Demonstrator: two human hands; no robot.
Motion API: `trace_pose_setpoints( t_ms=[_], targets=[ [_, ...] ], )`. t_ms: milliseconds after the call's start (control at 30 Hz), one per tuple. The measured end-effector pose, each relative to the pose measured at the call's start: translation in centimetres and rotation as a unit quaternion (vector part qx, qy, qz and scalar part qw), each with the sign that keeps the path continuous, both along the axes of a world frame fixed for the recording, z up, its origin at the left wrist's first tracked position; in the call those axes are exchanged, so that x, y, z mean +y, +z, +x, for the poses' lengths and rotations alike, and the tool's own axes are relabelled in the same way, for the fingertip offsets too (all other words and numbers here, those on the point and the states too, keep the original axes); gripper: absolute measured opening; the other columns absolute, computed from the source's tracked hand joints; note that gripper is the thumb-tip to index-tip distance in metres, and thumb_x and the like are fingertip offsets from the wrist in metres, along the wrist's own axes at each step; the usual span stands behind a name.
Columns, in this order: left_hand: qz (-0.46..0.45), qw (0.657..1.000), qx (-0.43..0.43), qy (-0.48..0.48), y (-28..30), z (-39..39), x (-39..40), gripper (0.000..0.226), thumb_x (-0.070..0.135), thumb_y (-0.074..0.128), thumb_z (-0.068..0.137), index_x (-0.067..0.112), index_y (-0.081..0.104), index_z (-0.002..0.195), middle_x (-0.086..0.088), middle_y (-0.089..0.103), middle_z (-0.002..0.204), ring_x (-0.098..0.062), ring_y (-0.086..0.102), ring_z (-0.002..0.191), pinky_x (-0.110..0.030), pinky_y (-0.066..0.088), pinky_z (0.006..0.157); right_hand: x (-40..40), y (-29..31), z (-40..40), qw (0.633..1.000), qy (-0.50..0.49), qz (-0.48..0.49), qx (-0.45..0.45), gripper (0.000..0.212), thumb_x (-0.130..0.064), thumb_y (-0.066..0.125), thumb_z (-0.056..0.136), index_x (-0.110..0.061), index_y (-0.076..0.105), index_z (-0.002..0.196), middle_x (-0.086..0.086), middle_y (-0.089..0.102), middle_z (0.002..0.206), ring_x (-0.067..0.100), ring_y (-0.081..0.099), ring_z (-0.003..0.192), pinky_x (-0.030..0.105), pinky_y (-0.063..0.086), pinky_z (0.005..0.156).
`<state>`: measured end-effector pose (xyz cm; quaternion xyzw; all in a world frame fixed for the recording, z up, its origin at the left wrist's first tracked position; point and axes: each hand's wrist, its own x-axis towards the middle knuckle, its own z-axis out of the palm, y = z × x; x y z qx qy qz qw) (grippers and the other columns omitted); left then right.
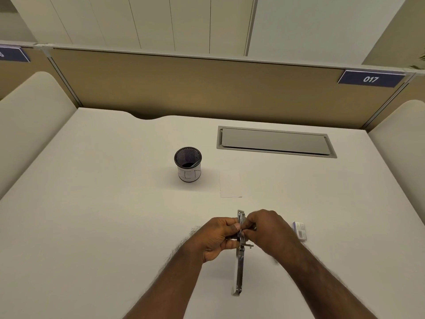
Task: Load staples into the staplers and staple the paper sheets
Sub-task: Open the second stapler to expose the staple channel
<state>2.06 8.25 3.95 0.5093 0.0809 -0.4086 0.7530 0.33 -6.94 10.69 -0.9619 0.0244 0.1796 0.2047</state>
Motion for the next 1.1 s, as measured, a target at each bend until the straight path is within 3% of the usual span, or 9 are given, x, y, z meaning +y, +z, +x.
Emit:
trace_pose_setpoints(
  t_ms=[200,433,733,900,1000,1100],
  targets=[
    [0.007,1.0,0.015,0.008,-0.4,-0.3,-0.1,0.027,0.006,0.049,0.098,-0.01,0.062,0.117,-0.022,0.066,0.108,-0.028,0.064,0.1,-0.038,0.058,0.088,0.5,-0.6,-0.4,1.0,-0.019,-0.009,0.001,0.009,-0.031,0.067,0.081,-0.031,0.073,0.087,-0.011,0.072,0.09,0.01,0.063,0.084,0.022,0.045,0.071],
    [0.011,1.0,0.023,0.017,-0.5,-0.2,0.0,0.027,0.005,0.049,0.099,-0.01,0.062,0.117,-0.022,0.065,0.107,-0.029,0.063,0.098,-0.038,0.058,0.086,0.3,-0.7,-0.4,0.999,-0.033,0.012,0.004,0.005,-0.03,0.069,0.078,-0.03,0.073,0.08,-0.014,0.062,0.068,0.006,0.059,0.071,0.019,0.038,0.06],
    [0.018,1.0,0.02,0.005,-0.7,-0.4,-0.1,0.025,0.004,0.048,0.098,-0.01,0.063,0.113,-0.02,0.067,0.102,-0.024,0.069,0.089,-0.039,0.057,0.089,0.2,-1.2,-0.2,1.0,-0.008,0.0,0.028,0.008,-0.033,0.067,0.079,-0.029,0.074,0.081,-0.01,0.071,0.078,0.007,0.06,0.068,0.019,0.039,0.058],
    [0.007,1.0,0.026,0.014,-0.6,-0.7,0.0,0.026,0.003,0.048,0.098,-0.012,0.063,0.113,-0.022,0.069,0.103,-0.028,0.07,0.09,-0.037,0.059,0.083,-0.3,-1.7,-0.3,0.999,0.019,0.017,0.035,0.007,-0.032,0.064,0.076,-0.03,0.071,0.074,-0.01,0.072,0.078,0.006,0.064,0.072,0.02,0.047,0.059],
    [-0.011,0.999,0.035,0.024,-0.3,-0.5,0.1,0.022,0.003,0.048,0.098,-0.007,0.066,0.106,-0.02,0.069,0.099,-0.026,0.07,0.087,-0.036,0.06,0.08,-0.5,-1.9,-0.2,0.998,0.04,0.053,0.019,0.005,-0.032,0.065,0.072,-0.031,0.065,0.067,-0.009,0.067,0.075,0.007,0.062,0.07,0.029,0.055,0.066],
    [-0.013,0.999,0.037,0.023,0.0,-0.1,0.1,0.021,0.004,0.049,0.098,-0.004,0.068,0.103,-0.017,0.07,0.097,-0.024,0.07,0.087,-0.035,0.06,0.078,-0.7,-1.8,-0.1,0.996,0.067,0.058,-0.001,0.005,-0.034,0.064,0.074,-0.03,0.064,0.072,-0.008,0.064,0.08,0.008,0.061,0.074,0.03,0.054,0.068]
  ],
)
